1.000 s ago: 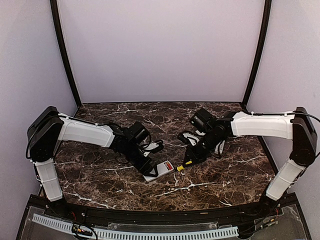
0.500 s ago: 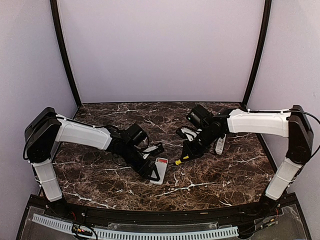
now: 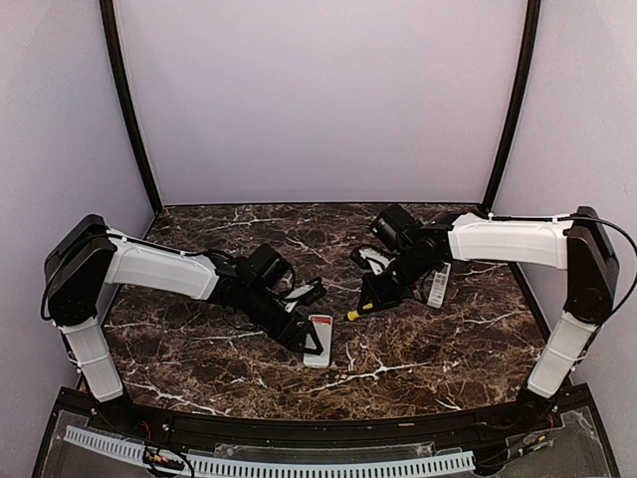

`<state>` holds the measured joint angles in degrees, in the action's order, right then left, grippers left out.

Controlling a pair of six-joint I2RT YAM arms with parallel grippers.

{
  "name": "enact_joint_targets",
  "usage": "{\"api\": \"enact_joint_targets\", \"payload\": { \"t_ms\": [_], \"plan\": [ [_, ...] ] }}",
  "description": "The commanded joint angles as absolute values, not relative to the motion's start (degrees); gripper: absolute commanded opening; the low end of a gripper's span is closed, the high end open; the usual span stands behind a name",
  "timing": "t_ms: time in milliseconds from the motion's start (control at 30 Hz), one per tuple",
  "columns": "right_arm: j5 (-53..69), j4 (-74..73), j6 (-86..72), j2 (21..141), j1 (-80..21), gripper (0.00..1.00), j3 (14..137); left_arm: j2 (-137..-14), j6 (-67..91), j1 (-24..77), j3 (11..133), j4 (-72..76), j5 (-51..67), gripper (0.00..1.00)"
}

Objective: Unload the batteries from the remote control
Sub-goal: Adjust the remote control without the battery cover at the center of the board.

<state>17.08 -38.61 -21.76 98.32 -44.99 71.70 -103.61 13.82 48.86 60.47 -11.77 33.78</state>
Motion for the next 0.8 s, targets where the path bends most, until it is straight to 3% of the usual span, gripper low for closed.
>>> {"api": "enact_joint_targets", "payload": {
  "t_ms": [0, 200, 767],
  "plan": [
    [18.4, -36.2, -21.4, 99.8, -45.0, 0.0, 73.6, -98.6, 15.4, 48.9, 58.6, -12.6, 28.1, 0.76],
    [18.6, -36.1, -21.1, 101.8, -45.8, 0.0, 75.2, -96.2, 18.3, 48.9, 56.3, -13.8, 22.1, 0.76],
    [20.7, -34.3, -20.2, 102.3, -49.1, 0.0, 78.0, -93.0, 18.3, 45.9, 57.1, -14.9, 20.7, 0.77]
  ]
}}
